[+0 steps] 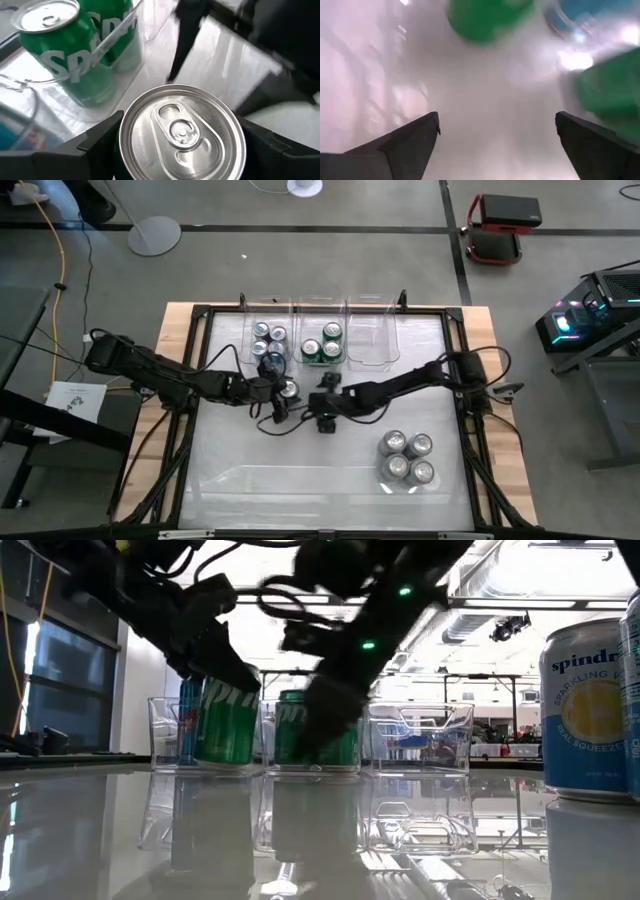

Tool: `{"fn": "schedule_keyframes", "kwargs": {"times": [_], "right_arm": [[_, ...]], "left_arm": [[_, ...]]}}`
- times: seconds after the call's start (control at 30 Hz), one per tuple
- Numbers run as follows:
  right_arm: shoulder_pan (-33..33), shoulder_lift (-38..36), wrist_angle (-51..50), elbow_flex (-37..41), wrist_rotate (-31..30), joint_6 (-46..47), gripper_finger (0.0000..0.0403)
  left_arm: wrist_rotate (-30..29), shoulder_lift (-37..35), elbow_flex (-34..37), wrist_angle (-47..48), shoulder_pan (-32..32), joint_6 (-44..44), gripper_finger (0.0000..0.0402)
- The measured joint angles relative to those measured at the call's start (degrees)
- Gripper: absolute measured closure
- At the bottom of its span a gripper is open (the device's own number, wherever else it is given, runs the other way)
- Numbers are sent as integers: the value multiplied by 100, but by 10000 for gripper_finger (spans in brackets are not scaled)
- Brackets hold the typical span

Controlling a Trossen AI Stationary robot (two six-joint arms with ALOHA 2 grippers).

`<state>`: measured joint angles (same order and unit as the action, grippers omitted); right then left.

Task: Sort soda cans
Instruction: Put the green soda can into the center transparent bin

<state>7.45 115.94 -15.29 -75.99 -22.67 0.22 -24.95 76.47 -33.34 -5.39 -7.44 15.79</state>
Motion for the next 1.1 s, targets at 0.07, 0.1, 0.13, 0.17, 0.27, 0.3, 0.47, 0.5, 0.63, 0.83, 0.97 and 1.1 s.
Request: {"fn": "schedule_keyframes", "kwargs": {"times": [0.07, 0.1, 0.13, 0.17, 0.27, 0.3, 0.47, 0.5, 0.63, 0.83, 0.97, 1.1], "right_arm": [[90, -305, -300, 292, -371, 96, 13], [136, -497, -383, 505, -511, 183, 13], [184, -738, -435, 763, -662, 339, 14], [231, -1024, -456, 1064, -802, 528, 15], [391, -1964, -353, 1955, -1100, 1270, 18], [451, -2289, -270, 2227, -1201, 1558, 18], [727, -3663, 971, 3418, -1951, 2251, 18], [756, -3834, 1321, 3619, -2093, 2214, 19], [767, -4270, 2576, 4230, -2385, 1912, 19], [760, -4282, 3127, 4507, -2433, 1788, 19], [758, -4243, 3103, 4512, -2431, 1777, 19], [758, -4232, 3064, 4512, -2431, 1773, 19]], "left_arm": [[3, -74, 0, 42, 0, 0, 109], [8, -115, 0, 93, -1, 0, 109], [5, -169, 0, 125, -2, -1, 109], [8, -225, 0, 115, -2, -1, 109], [84, -440, -3, -74, 61, -180, 109], [211, -495, -52, -136, 141, -301, 109], [964, -633, -856, -288, 963, -1103, 109], [1150, -592, -1044, -280, 1181, -1315, 109], [1723, -181, -1835, -32, 2125, -1987, 109], [1808, 848, -2638, 214, 3203, -2463, 109], [2092, 1450, -2836, 119, 3584, -2365, 109], [2219, 1921, -2837, 87, 3754, -2251, 109]]}}
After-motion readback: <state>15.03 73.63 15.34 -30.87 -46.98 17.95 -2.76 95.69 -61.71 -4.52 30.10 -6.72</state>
